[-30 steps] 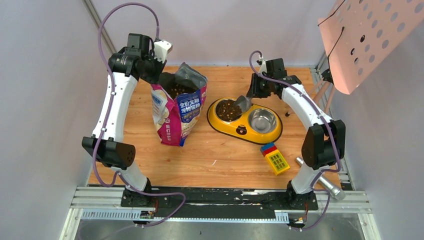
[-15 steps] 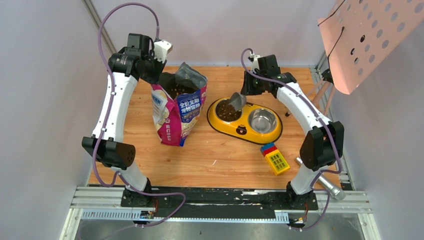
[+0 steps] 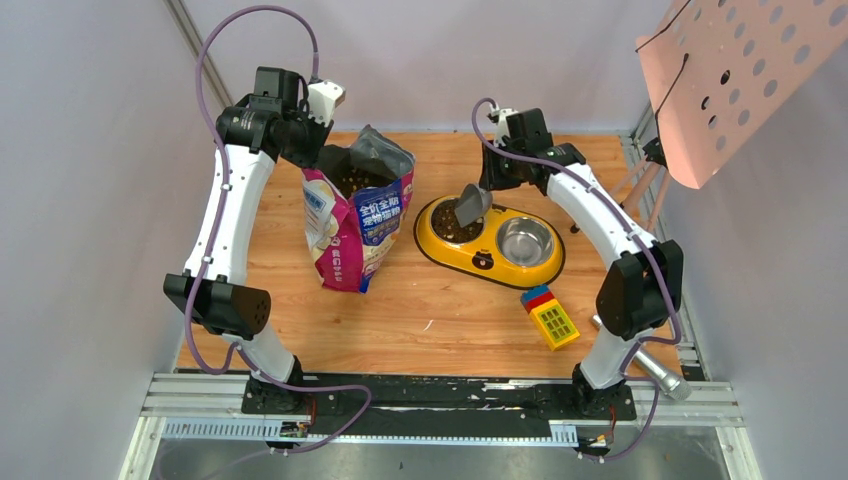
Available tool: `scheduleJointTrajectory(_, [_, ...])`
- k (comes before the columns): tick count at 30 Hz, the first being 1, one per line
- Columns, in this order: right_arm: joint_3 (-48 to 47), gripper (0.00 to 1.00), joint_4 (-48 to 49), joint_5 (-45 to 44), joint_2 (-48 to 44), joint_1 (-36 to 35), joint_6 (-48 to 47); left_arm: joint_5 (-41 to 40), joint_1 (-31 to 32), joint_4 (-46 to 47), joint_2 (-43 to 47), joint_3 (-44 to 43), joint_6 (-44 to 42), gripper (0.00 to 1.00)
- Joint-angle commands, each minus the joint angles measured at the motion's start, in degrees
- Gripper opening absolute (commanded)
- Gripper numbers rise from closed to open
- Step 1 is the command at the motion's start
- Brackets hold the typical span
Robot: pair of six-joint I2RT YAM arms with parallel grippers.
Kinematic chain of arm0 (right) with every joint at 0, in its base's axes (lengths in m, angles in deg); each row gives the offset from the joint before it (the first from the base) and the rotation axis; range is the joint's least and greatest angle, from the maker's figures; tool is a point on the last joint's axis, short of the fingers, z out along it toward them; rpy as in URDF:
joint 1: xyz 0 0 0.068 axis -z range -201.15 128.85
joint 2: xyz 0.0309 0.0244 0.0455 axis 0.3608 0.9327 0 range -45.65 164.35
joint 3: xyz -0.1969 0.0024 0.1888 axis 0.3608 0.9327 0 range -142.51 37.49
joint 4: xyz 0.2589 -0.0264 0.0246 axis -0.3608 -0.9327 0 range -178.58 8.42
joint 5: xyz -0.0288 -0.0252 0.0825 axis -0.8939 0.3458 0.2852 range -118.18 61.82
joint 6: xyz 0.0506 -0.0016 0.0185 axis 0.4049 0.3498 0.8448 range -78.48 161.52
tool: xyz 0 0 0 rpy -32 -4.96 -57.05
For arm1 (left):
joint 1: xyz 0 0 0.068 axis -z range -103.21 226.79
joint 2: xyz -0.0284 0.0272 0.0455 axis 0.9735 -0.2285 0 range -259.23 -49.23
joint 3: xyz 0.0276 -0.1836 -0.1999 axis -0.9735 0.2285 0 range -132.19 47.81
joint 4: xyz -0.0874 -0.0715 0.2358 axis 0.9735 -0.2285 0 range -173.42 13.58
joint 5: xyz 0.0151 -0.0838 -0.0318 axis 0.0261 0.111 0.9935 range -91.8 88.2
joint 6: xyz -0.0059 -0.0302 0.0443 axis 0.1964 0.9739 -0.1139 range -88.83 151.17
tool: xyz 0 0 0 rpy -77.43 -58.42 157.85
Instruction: Serve the pet food
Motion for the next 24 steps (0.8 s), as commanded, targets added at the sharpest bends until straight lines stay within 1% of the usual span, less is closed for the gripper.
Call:
scheduleJointTrajectory(1, [-2.2, 0.00, 1.6, -1.5, -4.7, 0.0, -2.5, 1.4, -0.5, 7.4, 6.4, -3.9, -0.3, 0.00])
scheduleJointTrajectory(6, [-7.2, 0.00, 0.4, 4.7, -8.3, 0.0, -4.3, 2.5, -0.5, 7.5, 6.1, -4.0, 0.4, 0.00])
scheduleJointTrajectory(8, [-12.0, 0.00, 0.3, 7.6, -8.7, 0.0, -3.8, 3.9, -0.5, 7.6, 5.8, -4.2, 1.4, 0.00])
scheduleJointTrajectory(12, [-22.1, 0.00, 0.2, 11.4, -6.3, 0.0, -0.5, 6.7, -0.5, 8.2, 4.8, -4.3, 4.4, 0.00])
scheduleJointTrajectory(17, [-31.7, 0.00, 0.3, 11.8, -2.8, -1.7, 1.7, 8.7, -0.5, 12.1, 5.0, -3.2, 9.6, 0.00])
scheduleJointTrajectory(21, [-34.0, 0.00, 3.1, 17.7, -2.8, -2.9, 4.0, 10.2, -0.3, 15.0, 5.0, -2.2, 13.7, 0.00])
scheduleJointTrajectory(24, [-33.7, 0.00, 3.7, 21.4, -2.8, -5.2, 3.0, 11.9, 0.4, 15.3, 4.0, -2.6, 15.7, 0.00])
